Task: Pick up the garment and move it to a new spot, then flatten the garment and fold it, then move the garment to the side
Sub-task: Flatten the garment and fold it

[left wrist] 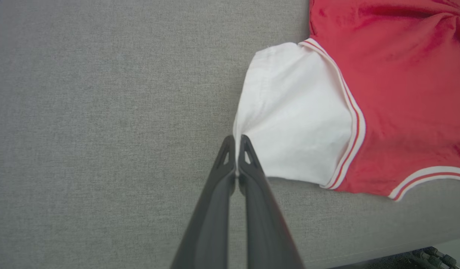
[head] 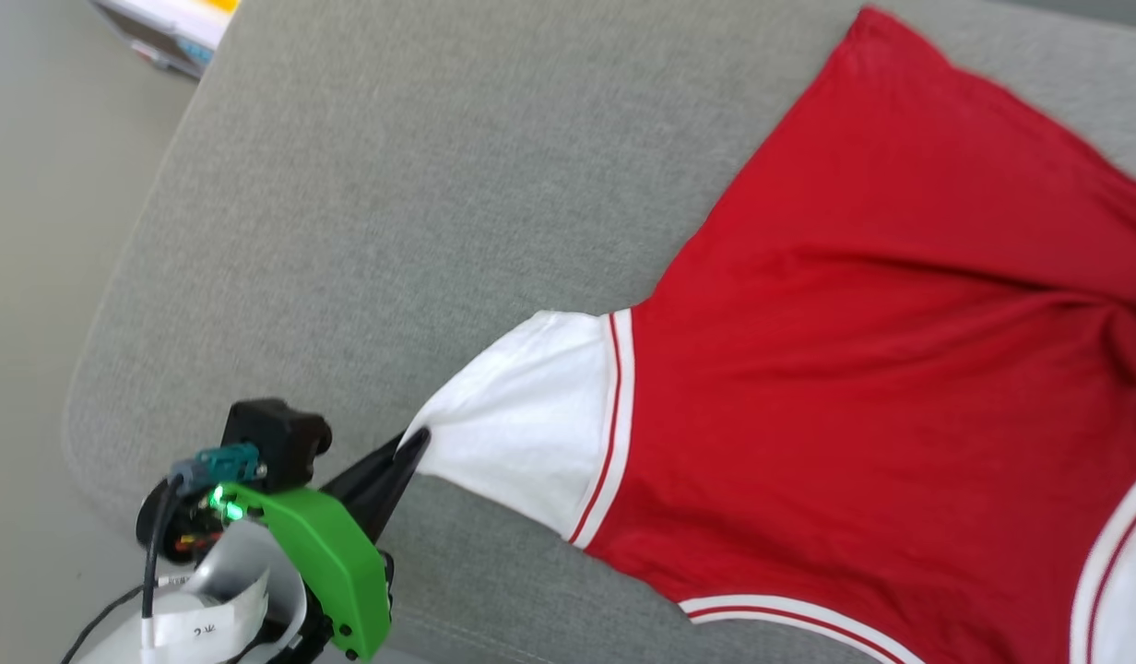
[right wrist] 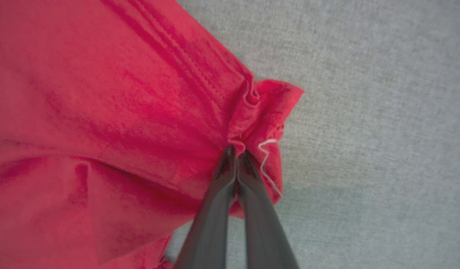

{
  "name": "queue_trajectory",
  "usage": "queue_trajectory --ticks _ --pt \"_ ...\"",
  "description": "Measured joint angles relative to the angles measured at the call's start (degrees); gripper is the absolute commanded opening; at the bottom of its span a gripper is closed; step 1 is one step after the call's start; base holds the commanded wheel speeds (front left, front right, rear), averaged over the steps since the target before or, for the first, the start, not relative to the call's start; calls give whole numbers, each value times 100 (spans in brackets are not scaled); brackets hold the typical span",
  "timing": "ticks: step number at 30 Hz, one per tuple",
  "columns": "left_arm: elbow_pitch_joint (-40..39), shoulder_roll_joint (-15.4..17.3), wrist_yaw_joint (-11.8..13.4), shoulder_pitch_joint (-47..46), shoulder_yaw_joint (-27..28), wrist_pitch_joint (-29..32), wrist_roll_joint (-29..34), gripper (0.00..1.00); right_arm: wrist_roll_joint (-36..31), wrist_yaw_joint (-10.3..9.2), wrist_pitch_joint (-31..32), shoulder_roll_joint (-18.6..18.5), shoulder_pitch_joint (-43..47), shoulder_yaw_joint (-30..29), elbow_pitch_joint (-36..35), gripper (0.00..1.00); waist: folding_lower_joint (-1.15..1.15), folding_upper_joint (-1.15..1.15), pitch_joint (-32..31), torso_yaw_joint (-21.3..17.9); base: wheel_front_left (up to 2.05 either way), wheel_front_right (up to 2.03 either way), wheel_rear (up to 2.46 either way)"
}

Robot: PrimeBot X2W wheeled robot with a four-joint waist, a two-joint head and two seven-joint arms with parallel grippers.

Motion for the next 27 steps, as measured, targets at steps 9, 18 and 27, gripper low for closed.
queue_trajectory --ticks 9,18,27 --pt "99 13 378 459 22 -5 -188 0 321 0 -74 389 1462 -231 -675 0 0 0 -820 -488 0 0 0" --pt "192 -205 565 615 -3 -246 -169 0 439 0 58 780 2711 -650 -1793 0 0 0 -1432 -930 0 0 0" --pt "392 -419 522 620 -55 -448 -169 0 400 0 155 1295 3595 -793 -2406 97 0 0 -1677 -1184 0 0 0"
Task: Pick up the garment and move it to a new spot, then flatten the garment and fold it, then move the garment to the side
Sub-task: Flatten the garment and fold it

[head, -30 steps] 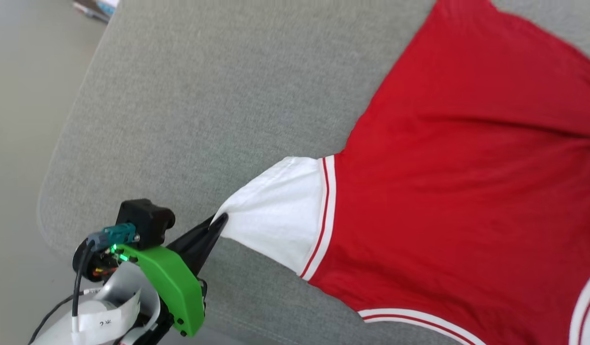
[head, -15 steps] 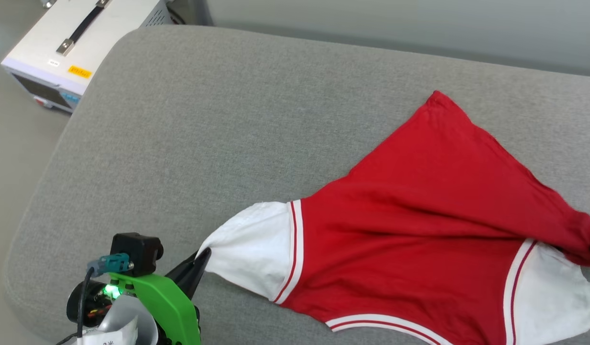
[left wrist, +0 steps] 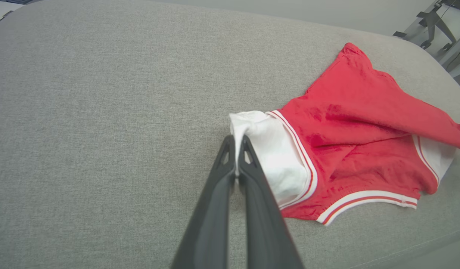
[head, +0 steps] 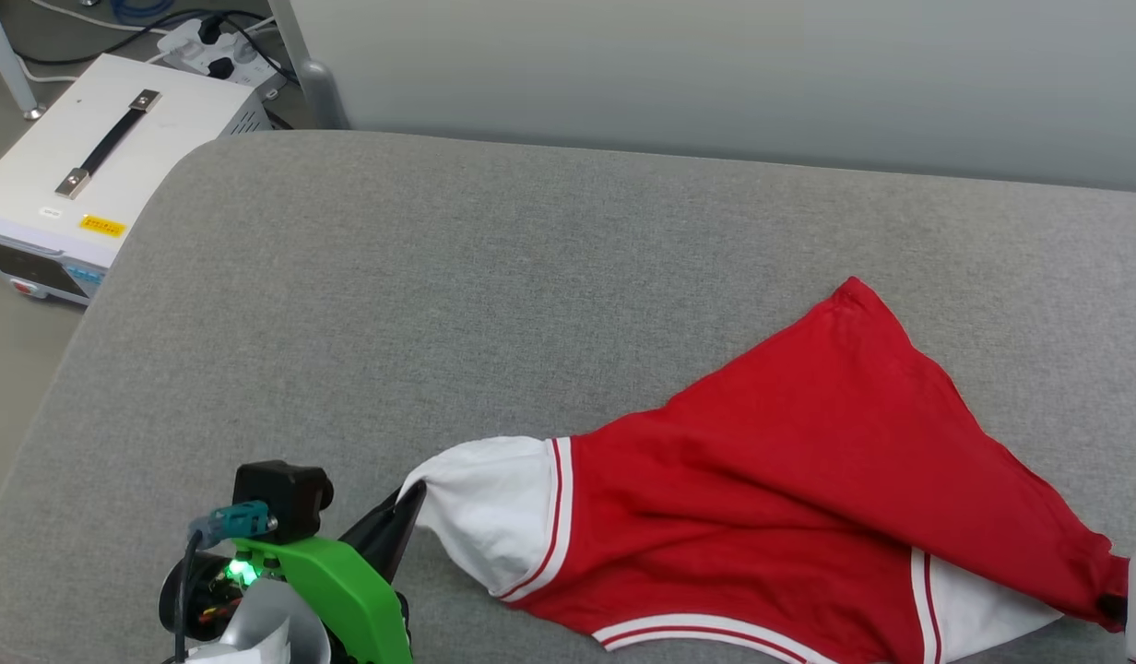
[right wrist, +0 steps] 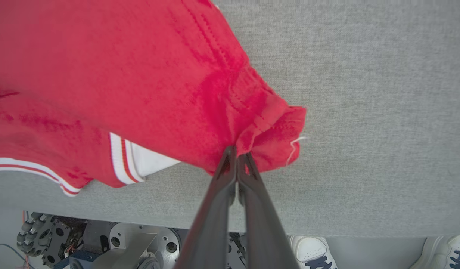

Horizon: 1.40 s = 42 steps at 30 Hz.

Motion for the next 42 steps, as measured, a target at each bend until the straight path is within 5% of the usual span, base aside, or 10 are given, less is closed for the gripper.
queue_trajectory --ticks 15,30,38,39,40,41,42 --pt "-341 47 -205 -304 -65 -47 175 0 212 0 436 -536 -1865 760 -700 100 0 0 634 364 0 0 0" --pt "-438 -172 -587 -823 -160 -201 296 0 -547 0 470 -977 -3891 1572 1410 100 1 0 1700 1267 0 0 0" --pt "-260 -301 -655 -850 -234 -269 296 0 -667 0 482 -1149 -3909 1728 1862 100 1 0 1952 1656 0 0 0" --pt "-220 -305 -656 -863 -238 -282 296 0 -647 0 613 -1249 -3877 1794 1946 92 0 0 1991 1730 0 0 0" --pt "-215 -305 -656 -866 -238 -293 296 0 -606 0 655 -1256 -3877 1801 1945 40 1 0 1992 1738 0 0 0" --pt "-207 -305 -656 -867 -236 -294 296 0 -567 0 660 -1263 -3875 1805 1933 0 1 0 1990 1740 0 0 0" --pt "-202 -307 -656 -870 -236 -294 296 0 -546 0 651 -1272 -3862 1803 1926 0 1 0 1990 1739 0 0 0"
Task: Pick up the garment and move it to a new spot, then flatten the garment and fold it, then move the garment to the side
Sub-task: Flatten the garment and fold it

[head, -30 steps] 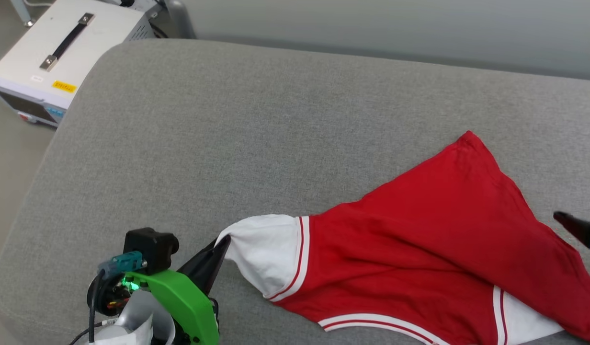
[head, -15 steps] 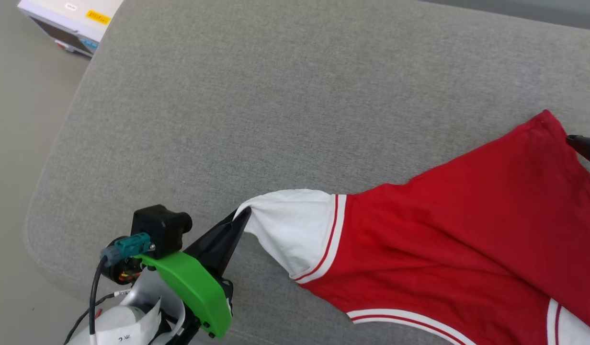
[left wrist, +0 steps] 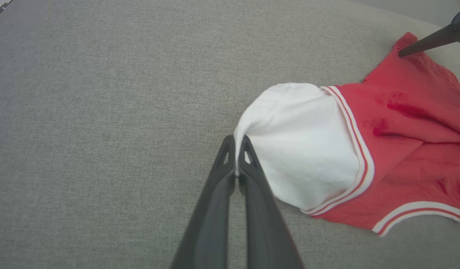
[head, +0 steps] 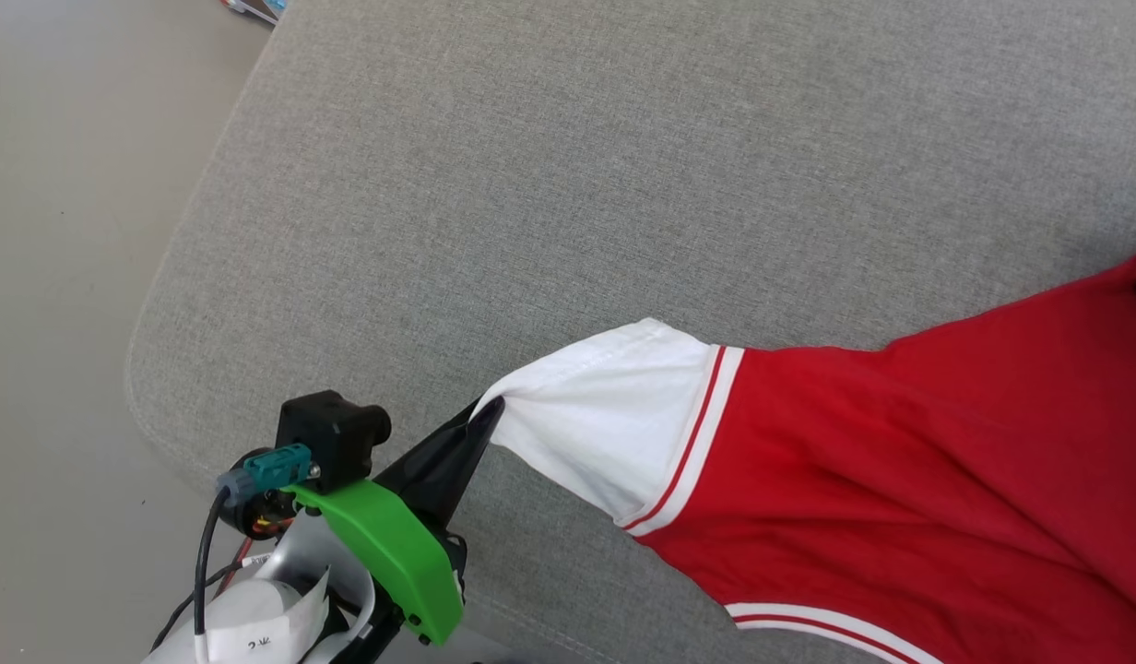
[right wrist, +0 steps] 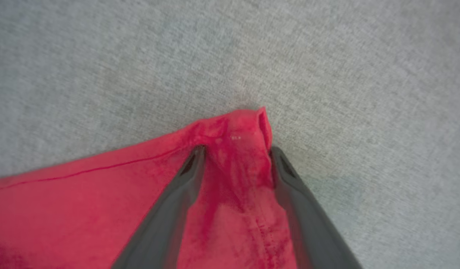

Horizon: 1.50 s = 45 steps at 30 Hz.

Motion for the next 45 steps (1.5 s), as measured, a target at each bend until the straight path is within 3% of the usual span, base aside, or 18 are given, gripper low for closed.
queue_trajectory --ticks 11,23,32,45 --pt "75 2 20 -3 55 -24 -2 0 190 0 -814 257 82 -274 125 0 0 0 -219 -104 0 0 0" --pt "-66 259 325 12 250 41 -2 0 665 0 -1942 258 99 -248 71 0 0 0 -941 -475 0 0 0" --pt "-339 515 673 -82 695 77 20 0 1035 0 -2605 92 202 -68 -591 0 0 0 -1487 -952 0 0 0" --pt "-508 594 1115 -1316 1557 -92 243 0 1294 0 -3200 -30 195 110 -1809 0 0 0 -2075 -1780 0 0 0"
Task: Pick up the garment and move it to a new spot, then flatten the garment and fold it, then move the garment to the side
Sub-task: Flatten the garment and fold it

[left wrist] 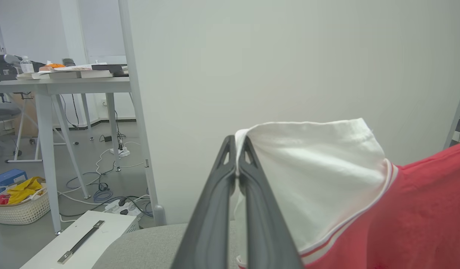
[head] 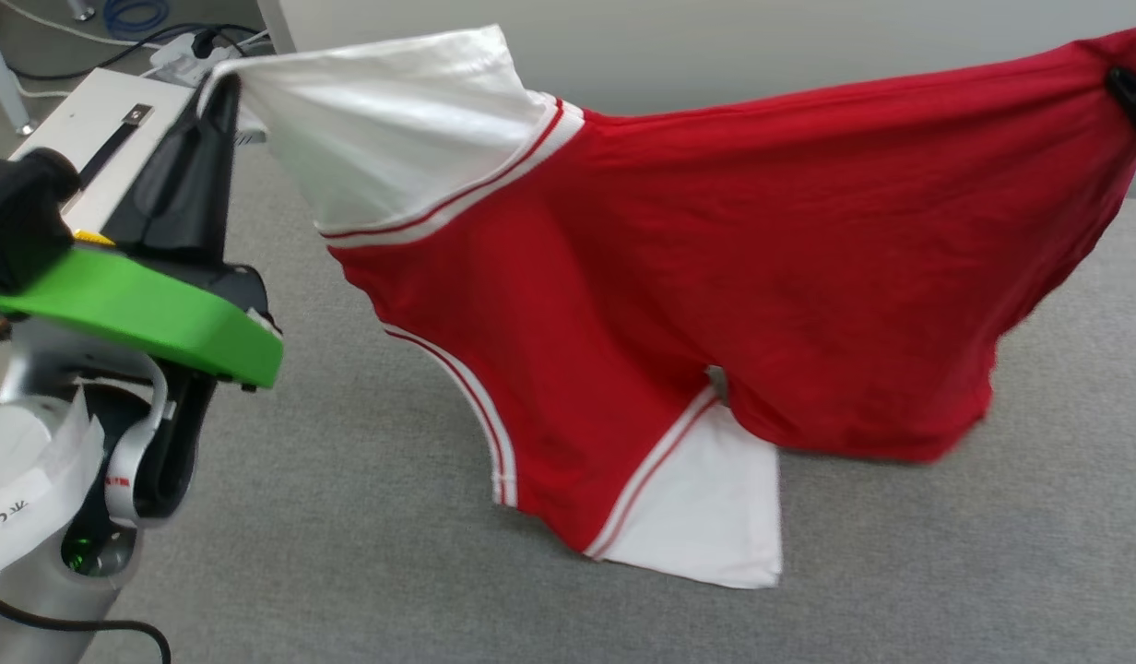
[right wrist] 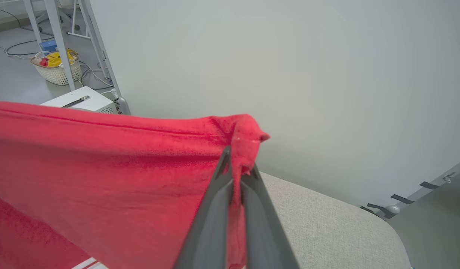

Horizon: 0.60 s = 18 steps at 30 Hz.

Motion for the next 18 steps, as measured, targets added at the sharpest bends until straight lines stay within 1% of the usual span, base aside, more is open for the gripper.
queue_trajectory --ticks 2,5,10,14,18 --pt "-7 11 30 -198 80 -57 115 0 0 0 -78 3 -3 13 -164 0 0 0 -69 -131 0 0 0" --pt "4 130 55 -524 125 -110 350 0 -1 0 -172 10 -10 -5 -370 0 0 0 -142 -305 0 0 0" --pt "14 179 47 -1142 200 -166 625 0 -51 0 -313 47 -139 -130 -639 0 0 0 -148 -551 0 0 0" --pt "138 259 -67 -1679 244 -209 809 0 -109 0 -381 111 -284 -212 -749 0 0 0 12 -641 0 0 0" --pt "324 396 -316 -2259 277 -169 880 0 -201 0 -491 162 -487 -293 -813 0 0 0 272 -685 0 0 0"
